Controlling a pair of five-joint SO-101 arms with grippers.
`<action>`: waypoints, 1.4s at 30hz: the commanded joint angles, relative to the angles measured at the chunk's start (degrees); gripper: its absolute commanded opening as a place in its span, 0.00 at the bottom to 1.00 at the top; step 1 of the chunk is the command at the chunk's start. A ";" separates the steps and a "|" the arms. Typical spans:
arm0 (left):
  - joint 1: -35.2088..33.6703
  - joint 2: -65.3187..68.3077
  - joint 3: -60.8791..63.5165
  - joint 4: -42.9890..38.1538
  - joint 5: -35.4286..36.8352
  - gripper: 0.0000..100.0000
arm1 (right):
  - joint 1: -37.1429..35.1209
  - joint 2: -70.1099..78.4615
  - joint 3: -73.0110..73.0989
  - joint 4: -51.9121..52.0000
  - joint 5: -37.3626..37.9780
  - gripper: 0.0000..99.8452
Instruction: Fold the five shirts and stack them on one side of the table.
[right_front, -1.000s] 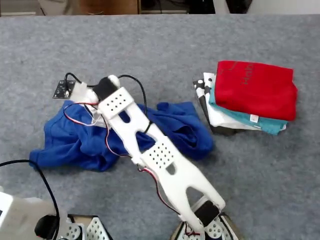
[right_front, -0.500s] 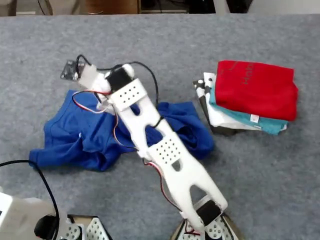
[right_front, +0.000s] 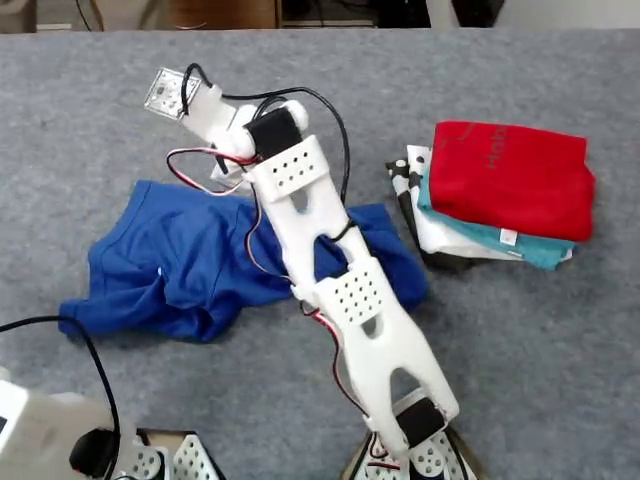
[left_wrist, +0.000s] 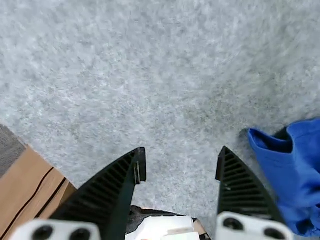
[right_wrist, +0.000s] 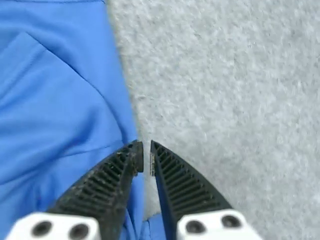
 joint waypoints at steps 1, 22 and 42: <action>1.32 -1.10 -0.26 0.62 -0.18 0.23 | -4.26 1.10 -2.42 0.97 0.00 0.09; 0.18 -1.10 -0.26 0.62 -0.44 0.23 | -17.10 11.12 6.90 -19.08 0.00 0.22; 0.53 -1.01 -0.26 0.62 -0.44 0.23 | -12.53 9.98 6.37 -19.87 -0.35 0.01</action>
